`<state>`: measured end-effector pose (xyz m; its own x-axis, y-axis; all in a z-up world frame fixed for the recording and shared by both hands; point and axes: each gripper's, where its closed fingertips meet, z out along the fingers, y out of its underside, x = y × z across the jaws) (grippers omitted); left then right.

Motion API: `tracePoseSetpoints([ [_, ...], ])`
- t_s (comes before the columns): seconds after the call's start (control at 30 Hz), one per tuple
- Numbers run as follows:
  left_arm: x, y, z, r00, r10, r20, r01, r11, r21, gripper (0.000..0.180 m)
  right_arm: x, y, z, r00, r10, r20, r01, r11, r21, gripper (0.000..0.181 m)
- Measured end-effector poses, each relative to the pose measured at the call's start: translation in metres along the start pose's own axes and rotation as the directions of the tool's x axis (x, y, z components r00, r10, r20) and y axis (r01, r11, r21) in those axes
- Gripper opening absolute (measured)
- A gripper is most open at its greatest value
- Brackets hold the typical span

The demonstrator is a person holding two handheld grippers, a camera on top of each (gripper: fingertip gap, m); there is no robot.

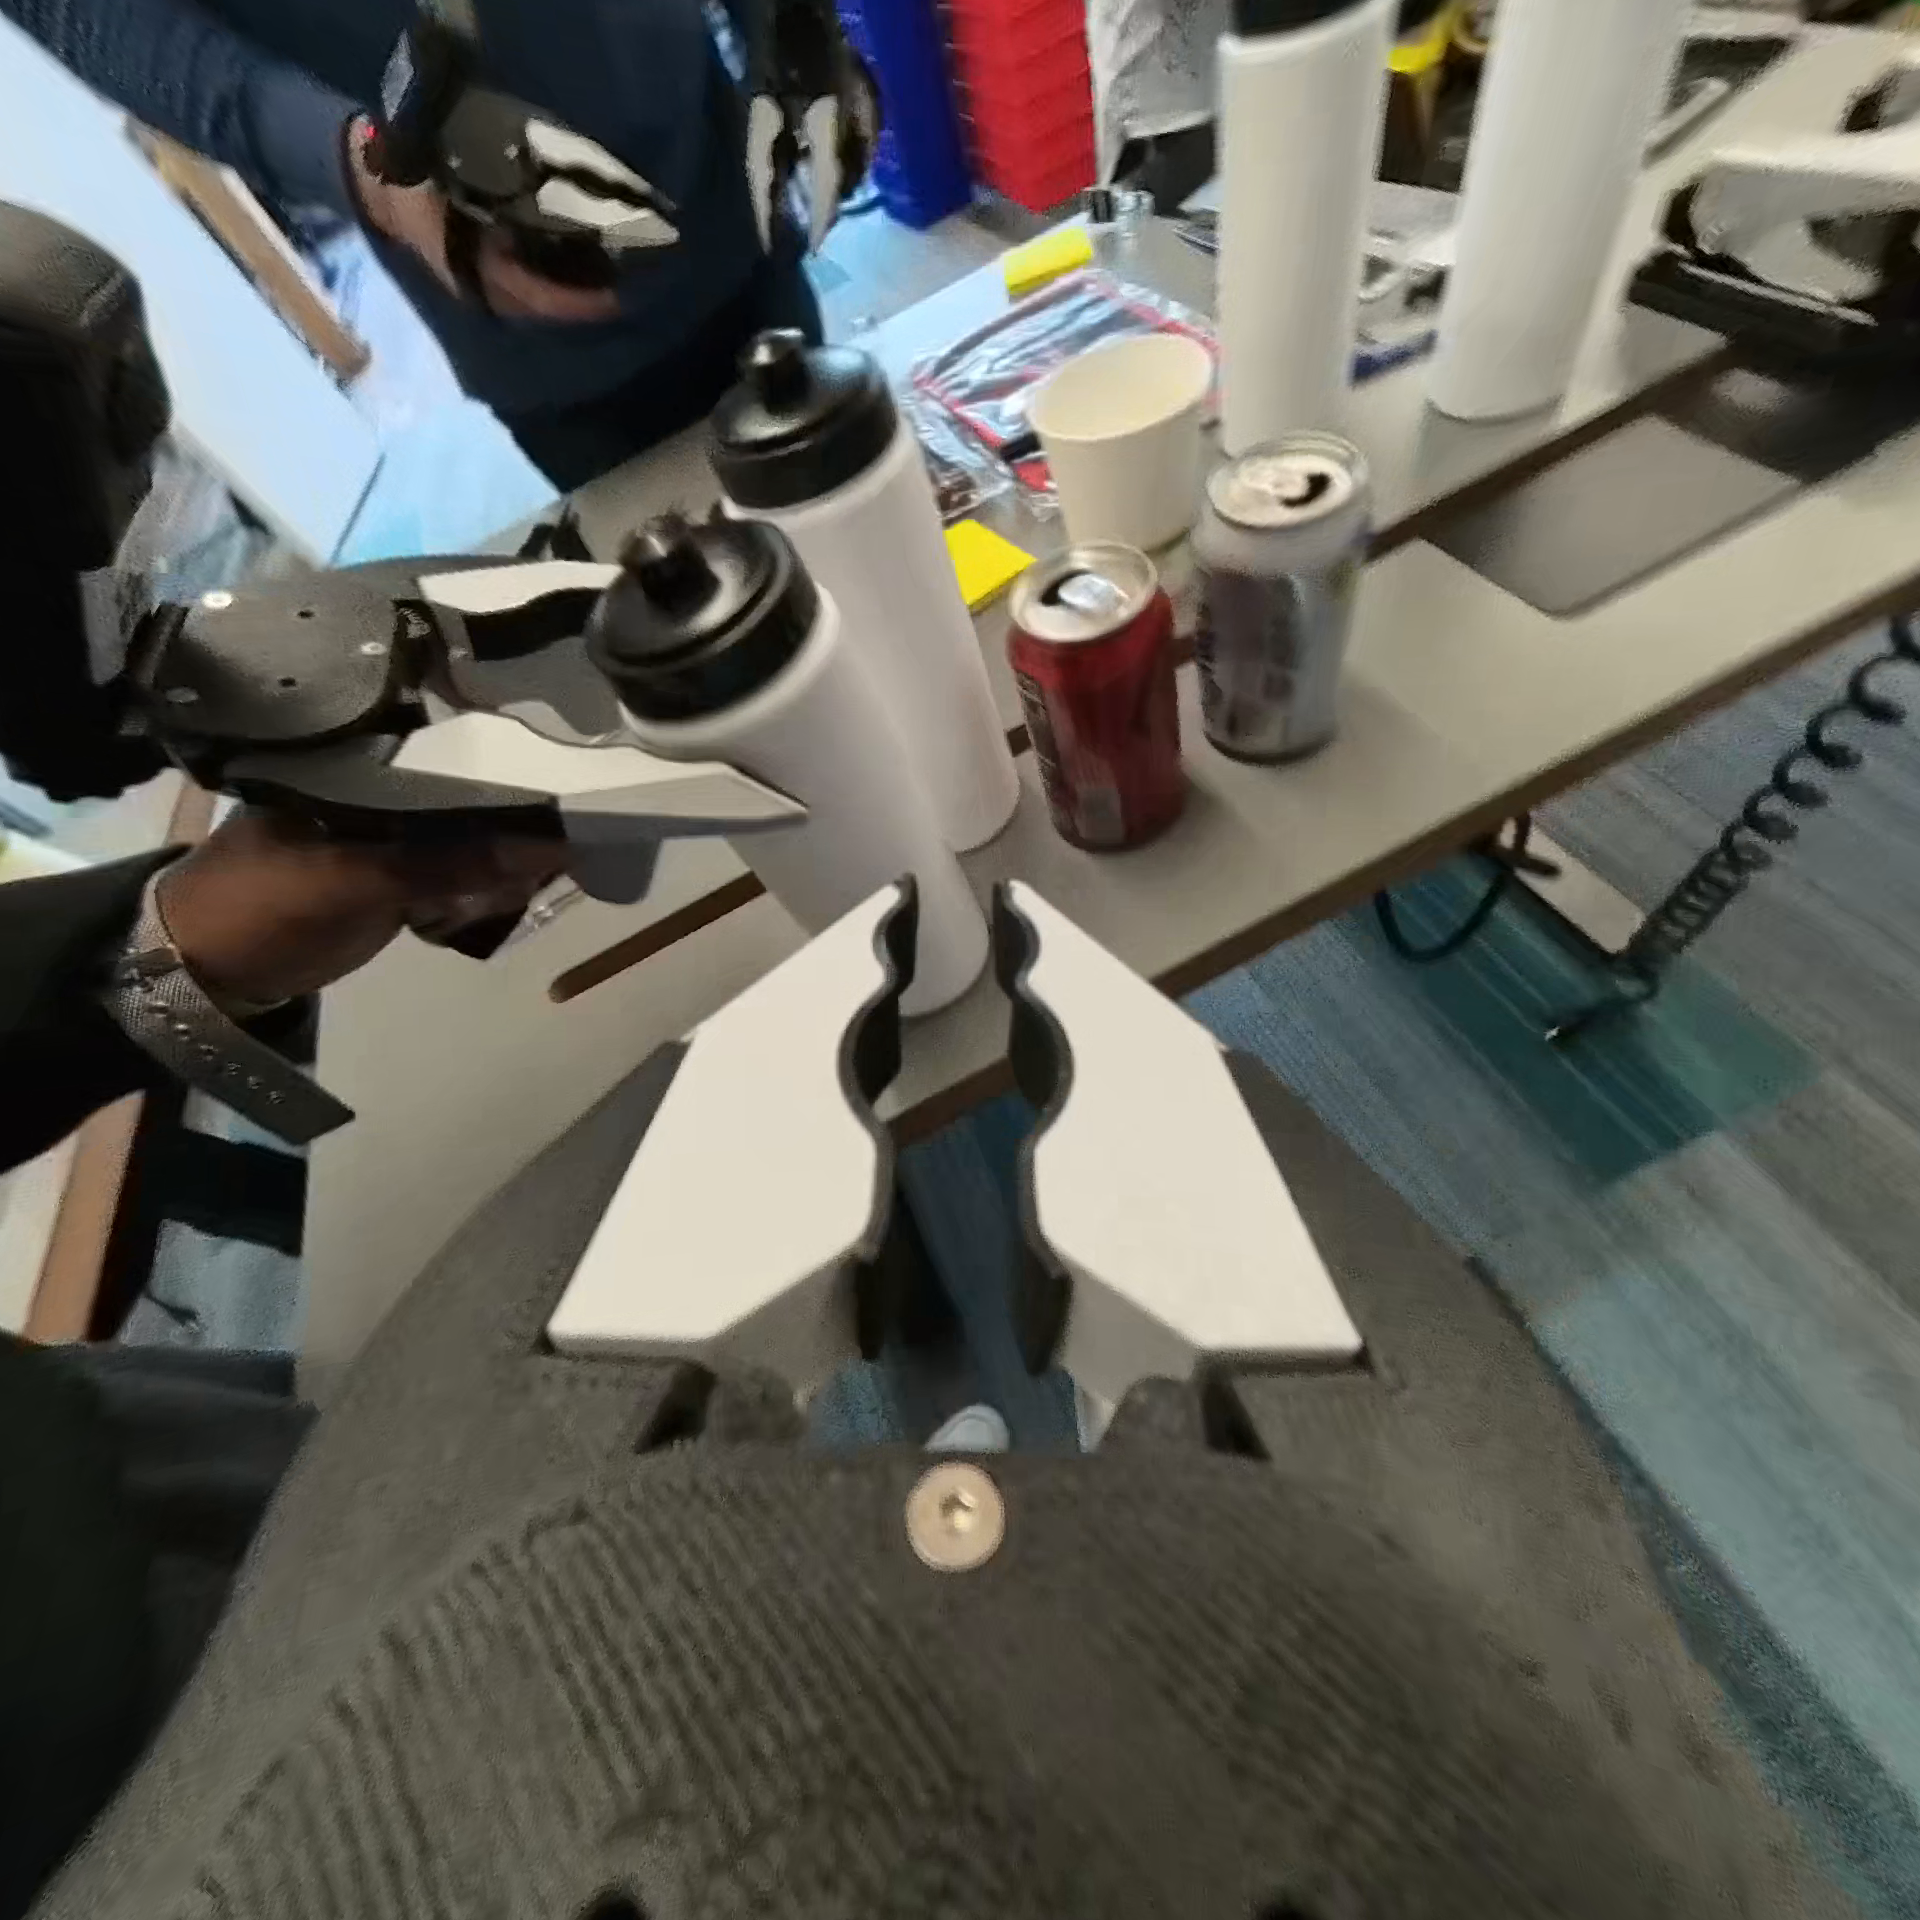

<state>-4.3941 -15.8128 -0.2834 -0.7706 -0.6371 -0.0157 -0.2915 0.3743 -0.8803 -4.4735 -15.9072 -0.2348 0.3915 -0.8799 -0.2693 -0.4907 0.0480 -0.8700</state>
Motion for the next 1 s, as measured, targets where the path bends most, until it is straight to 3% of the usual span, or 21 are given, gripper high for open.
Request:
tracePoseSetpoints([
  [0.17, -0.016, 0.000, -0.035, 0.992, -0.038, 0.122, 0.038, 0.999, 0.003, 0.111, 0.046, 0.027, -0.051, 0.970, 0.235, -0.062, -0.230, 0.970, 0.075, 0.014],
  [0.27, -0.015, -0.055, -0.080, 0.981, -0.097, 0.170, 0.078, 0.990, 0.118, 0.113, 0.086, 0.027, -0.082, 0.956, 0.277, -0.095, -0.264, 0.956, 0.126, 0.014],
  [0.37, 0.022, -0.131, -0.100, 0.988, -0.111, 0.108, 0.079, 0.960, 0.269, 0.114, 0.133, 0.019, -0.116, 0.950, 0.288, -0.118, -0.265, 0.948, 0.178, 0.015],
  [0.47, 0.086, -0.186, -0.061, 0.997, -0.075, -0.002, 0.072, 0.951, 0.302, 0.109, 0.179, 0.014, -0.153, 0.962, 0.238, -0.137, -0.209, 0.958, 0.198, 0.021],
  [0.57, 0.165, -0.231, 0.006, 0.980, -0.089, -0.177, 0.138, 0.948, 0.287, 0.106, 0.225, 0.012, -0.193, 0.969, 0.097, -0.227, -0.061, 0.986, 0.157, 0.025],
  [0.67, 0.239, -0.264, 0.074, 0.960, -0.046, -0.277, 0.115, 0.965, 0.237, 0.103, 0.268, -0.006, -0.231, 0.950, 0.023, -0.310, 0.034, 0.984, 0.177, 0.031],
  [0.83, 0.316, -0.299, 0.171, 0.935, 0.040, -0.351, 0.030, 0.981, 0.192, 0.095, 0.343, -0.025, -0.259, 0.934, 0.030, -0.357, 0.049, 0.976, 0.210, 0.039],
  [1.0, 0.345, -0.321, 0.309, 0.867, -0.109, -0.486, 0.169, 0.982, 0.082, 0.091, 0.461, -0.016, -0.244, 0.922, 0.075, -0.380, -0.009, 0.985, 0.174, 0.041],
])
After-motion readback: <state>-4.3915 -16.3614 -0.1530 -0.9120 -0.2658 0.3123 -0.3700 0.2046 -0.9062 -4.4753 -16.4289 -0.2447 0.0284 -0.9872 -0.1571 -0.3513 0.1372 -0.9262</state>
